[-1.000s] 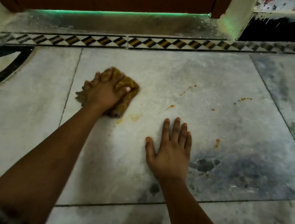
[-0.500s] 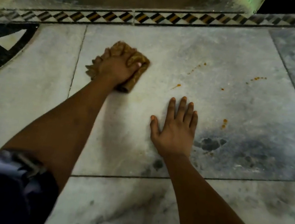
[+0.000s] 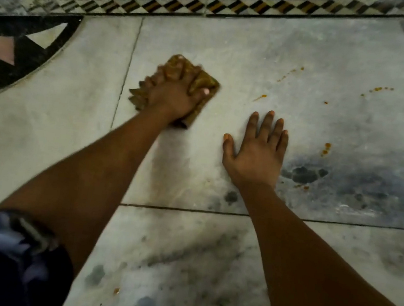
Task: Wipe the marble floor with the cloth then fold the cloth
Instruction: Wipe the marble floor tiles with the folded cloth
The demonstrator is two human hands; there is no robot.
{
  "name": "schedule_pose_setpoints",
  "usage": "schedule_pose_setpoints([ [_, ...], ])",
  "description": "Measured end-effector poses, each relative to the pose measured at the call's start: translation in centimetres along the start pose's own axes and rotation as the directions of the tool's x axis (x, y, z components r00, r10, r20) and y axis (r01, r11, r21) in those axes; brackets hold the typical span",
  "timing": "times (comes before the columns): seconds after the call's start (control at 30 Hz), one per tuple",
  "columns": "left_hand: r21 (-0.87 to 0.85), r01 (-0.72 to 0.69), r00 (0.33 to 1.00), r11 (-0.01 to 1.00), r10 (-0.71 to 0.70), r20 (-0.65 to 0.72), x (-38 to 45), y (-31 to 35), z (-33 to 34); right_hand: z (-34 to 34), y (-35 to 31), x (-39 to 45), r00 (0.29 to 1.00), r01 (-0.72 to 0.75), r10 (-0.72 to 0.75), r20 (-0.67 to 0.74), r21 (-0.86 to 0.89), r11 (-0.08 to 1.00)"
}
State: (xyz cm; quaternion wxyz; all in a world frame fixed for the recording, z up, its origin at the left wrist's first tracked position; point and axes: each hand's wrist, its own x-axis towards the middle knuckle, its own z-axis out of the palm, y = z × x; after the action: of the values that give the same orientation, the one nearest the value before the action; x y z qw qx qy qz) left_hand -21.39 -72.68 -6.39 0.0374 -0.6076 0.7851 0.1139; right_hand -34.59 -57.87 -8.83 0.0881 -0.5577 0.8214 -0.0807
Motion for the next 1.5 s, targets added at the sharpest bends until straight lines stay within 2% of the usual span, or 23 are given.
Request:
schedule_pose_setpoints([
  [0.1,0.057,-0.149,0.989,0.987,0.15,-0.004,-4.6,0.4,1.7,0.0,-0.1,-0.3,1.0,0.005,-0.005,-0.017,0.007,1.0],
  [0.17,0.087,-0.248,0.968,0.965,0.251,-0.024,-7.7,-2.0,2.0,-0.2,-0.1,-0.1,1.0,0.006,-0.006,-0.019,0.011,1.0],
  [0.23,0.099,-0.284,0.957,0.954,0.288,-0.029,-9.3,-4.8,1.7,-0.2,0.0,0.0,1.0,0.004,-0.004,-0.01,0.016,1.0],
  [0.3,0.082,-0.185,0.982,0.979,0.188,-0.029,-8.0,-6.5,0.9,-0.1,0.0,0.1,1.0,0.0,0.0,-0.01,0.012,1.0],
  [0.4,-0.031,0.035,0.999,0.999,-0.035,-0.003,-4.0,-5.0,-0.1,0.0,0.0,0.0,1.0,0.004,-0.004,-0.016,0.015,1.0],
  [0.5,-0.069,0.062,0.997,0.996,-0.065,-0.035,-2.7,-1.6,0.2,-0.1,0.0,0.1,1.0,0.007,-0.007,-0.019,0.011,1.0],
  [0.57,-0.008,-0.022,0.999,1.0,0.022,-0.04,-4.6,-0.3,1.3,-0.1,-0.1,0.1,1.0,0.005,-0.005,-0.023,0.005,1.0],
  [0.63,0.073,-0.181,0.982,0.981,0.185,-0.043,-8.1,-1.1,2.3,-0.1,0.0,0.1,1.0,0.002,-0.002,-0.029,0.012,1.0],
  [0.67,0.104,-0.278,0.958,0.955,0.284,-0.045,-10.0,-2.2,2.5,-0.2,0.0,0.1,1.0,0.004,-0.003,-0.028,0.014,1.0],
  [0.73,0.144,-0.493,0.865,0.858,0.502,-0.028,-12.8,-5.6,2.4,-0.1,0.1,0.0,1.0,0.003,-0.002,-0.023,0.014,1.0],
  [0.77,0.163,-0.561,0.821,0.811,0.57,-0.011,-13.3,-7.6,2.1,0.0,0.1,0.1,1.0,0.001,0.0,-0.02,0.014,1.0],
  [0.8,0.172,-0.569,0.816,0.804,0.578,-0.006,-13.1,-9.3,1.7,0.0,0.1,0.1,1.0,-0.002,0.002,-0.02,0.012,1.0],
  [0.87,0.132,-0.428,0.899,0.894,0.436,-0.033,-11.4,-10.6,1.0,0.2,0.1,0.2,1.0,-0.006,0.006,-0.022,0.009,1.0],
  [0.93,0.05,-0.155,0.985,0.987,0.158,-0.07,-9.3,-8.9,0.6,0.2,0.1,0.1,1.0,-0.006,0.006,-0.018,0.011,1.0],
  [1.0,0.022,-0.003,0.999,1.0,0.004,-0.048,-8.4,-5.2,0.7,0.0,0.0,0.1,1.0,-0.009,0.009,-0.01,0.012,1.0],
  [1.03,0.037,-0.015,0.999,0.999,0.017,-0.042,-8.8,-3.5,1.1,-0.3,-0.1,0.0,1.0,-0.005,0.005,-0.012,0.005,1.0],
  [1.1,0.087,-0.13,0.991,0.988,0.133,-0.026,-11.2,-1.7,2.2,-0.9,-0.2,-0.5,0.998,0.022,-0.023,-0.066,-0.018,1.0],
  [1.17,0.111,-0.268,0.963,0.957,0.269,0.004,-14.1,-2.3,3.4,-1.5,1.0,-1.4,0.985,0.032,-0.032,-0.167,-0.004,0.999],
  [1.23,0.096,-0.332,0.943,0.938,0.332,0.011,-15.4,-3.5,3.5,-2.2,4.0,-2.4,0.965,0.003,0.002,-0.264,0.02,1.0],
  [1.3,0.094,-0.29,0.956,0.952,0.293,-0.019,-14.8,-4.0,2.9,-2.9,8.3,-3.2,0.955,-0.083,0.091,-0.281,0.041,0.996],
  [1.37,0.046,-0.165,0.985,0.985,0.166,-0.037,-12.9,-3.1,2.5,-3.7,12.8,-3.9,0.951,-0.18,0.184,-0.25,0.036,0.983],
  [1.43,0.01,-0.055,0.997,0.998,0.055,-0.049,-10.3,-1.2,2.3,-4.0,15.6,-3.9,0.951,-0.22,0.224,-0.214,0.044,0.975],
  [1.5,-0.012,-0.044,0.998,0.999,0.044,-0.043,-7.7,1.1,2.1,-3.5,16.5,-3.7,0.961,-0.219,0.229,-0.158,0.075,0.973],
])
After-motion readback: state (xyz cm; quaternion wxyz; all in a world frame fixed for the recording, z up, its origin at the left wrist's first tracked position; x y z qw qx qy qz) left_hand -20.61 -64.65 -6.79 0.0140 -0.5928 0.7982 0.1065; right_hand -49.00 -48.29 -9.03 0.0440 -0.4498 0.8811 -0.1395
